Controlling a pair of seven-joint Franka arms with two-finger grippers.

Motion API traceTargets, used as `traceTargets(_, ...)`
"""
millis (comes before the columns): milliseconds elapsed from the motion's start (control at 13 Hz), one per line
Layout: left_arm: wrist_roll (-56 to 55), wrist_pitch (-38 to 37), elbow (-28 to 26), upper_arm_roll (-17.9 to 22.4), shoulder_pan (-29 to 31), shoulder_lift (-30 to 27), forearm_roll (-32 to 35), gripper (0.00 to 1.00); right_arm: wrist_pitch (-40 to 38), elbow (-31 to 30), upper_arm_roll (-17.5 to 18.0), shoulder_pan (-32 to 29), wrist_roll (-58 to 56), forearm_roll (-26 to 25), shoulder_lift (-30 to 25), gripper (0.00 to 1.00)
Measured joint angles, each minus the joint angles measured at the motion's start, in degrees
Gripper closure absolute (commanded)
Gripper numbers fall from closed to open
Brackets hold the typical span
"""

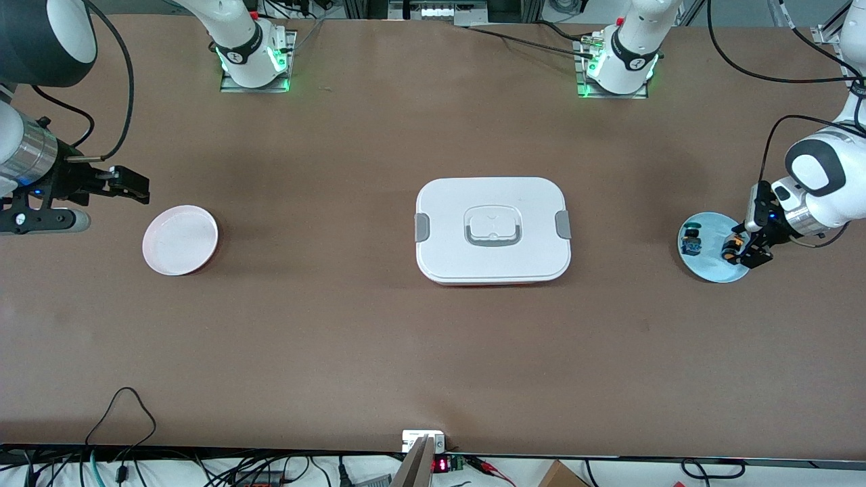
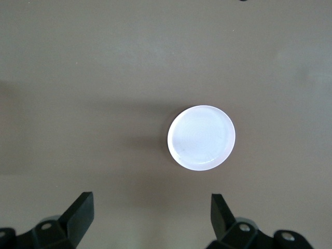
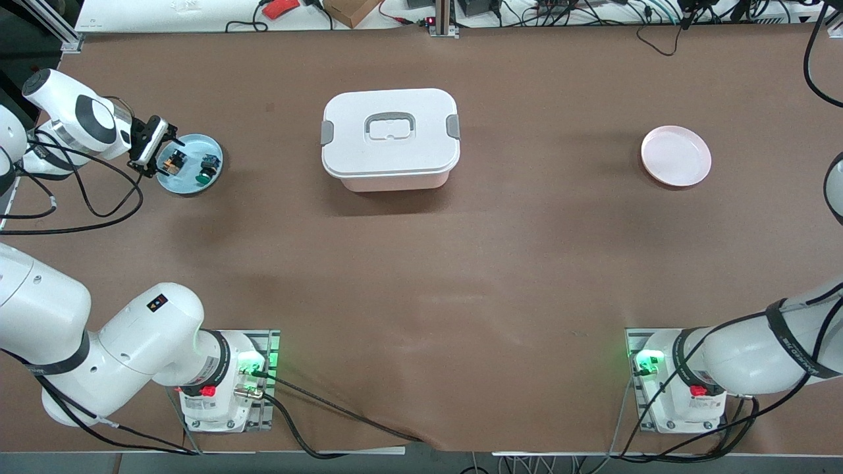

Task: Transfer orange switch to right arm and place
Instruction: 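Close the left gripper on the orange switch and lift it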

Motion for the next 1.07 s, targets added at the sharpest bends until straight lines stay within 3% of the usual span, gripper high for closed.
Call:
traceTargets(460,0.00,0.25,0.00,0.00,0.10,0.44,0.00,0.01,-0.01,-0.31,-0.04,-0.16,0.00,-0.86,0.02,0.00)
traceTargets(613,0.02,0.40,0.00,0.00,0.10,0.78,0.00,0.08,-0.01,-0.31,-0.02,0.10,0.00,-0.86,0.02,0.00)
traceTargets(996,0.14,0.68,0.07,-0.06,0.09,1.07,0.00,0.64,-0.02,-0.33,-0.04,0.03,0.00,-0.86,0.02,0.00)
traceTargets(1073,0.21,0.76,0.14,-0.09,0.03,1.08,0.00,0.82,-0.02,-0.33,-0.04,0.03,0.00,-0.86,0.02,0.00)
